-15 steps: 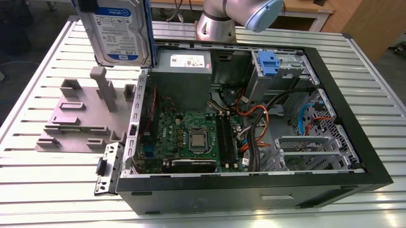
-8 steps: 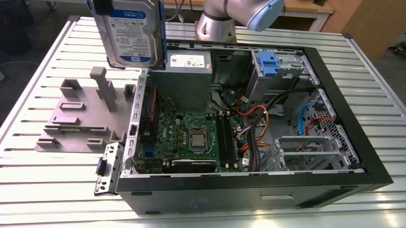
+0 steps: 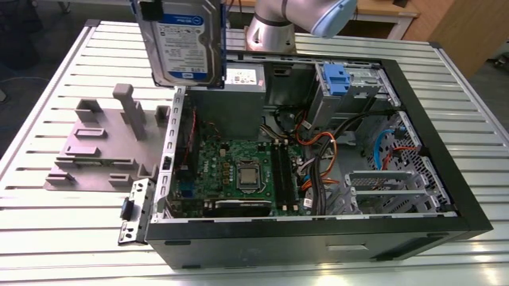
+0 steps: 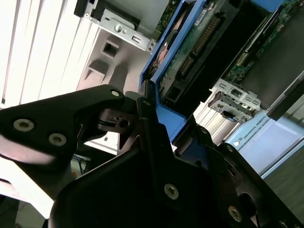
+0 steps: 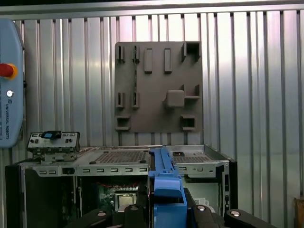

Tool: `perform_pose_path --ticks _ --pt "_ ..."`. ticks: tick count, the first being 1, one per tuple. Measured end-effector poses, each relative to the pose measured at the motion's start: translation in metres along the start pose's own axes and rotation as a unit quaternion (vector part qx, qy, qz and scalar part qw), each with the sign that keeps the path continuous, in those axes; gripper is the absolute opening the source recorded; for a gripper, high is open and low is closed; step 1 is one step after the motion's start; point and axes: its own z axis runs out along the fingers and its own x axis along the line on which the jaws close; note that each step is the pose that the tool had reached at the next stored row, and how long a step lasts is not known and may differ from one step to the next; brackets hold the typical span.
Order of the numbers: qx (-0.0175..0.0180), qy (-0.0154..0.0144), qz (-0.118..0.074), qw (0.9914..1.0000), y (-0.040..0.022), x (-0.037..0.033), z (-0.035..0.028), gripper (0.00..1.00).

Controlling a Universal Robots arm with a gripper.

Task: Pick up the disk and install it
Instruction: 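Pick up the disk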

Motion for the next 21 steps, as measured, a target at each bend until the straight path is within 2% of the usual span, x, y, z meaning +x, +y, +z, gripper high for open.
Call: perform_pose_path --ticks 9,21 --pt "0.0000 0.0000 0.000 1.00000 -0.0276 -0.0005 0.0007 0.36" --pt "0.0000 0.0000 0.000 1.00000 -0.0597 -0.0013 0.0012 0.36"
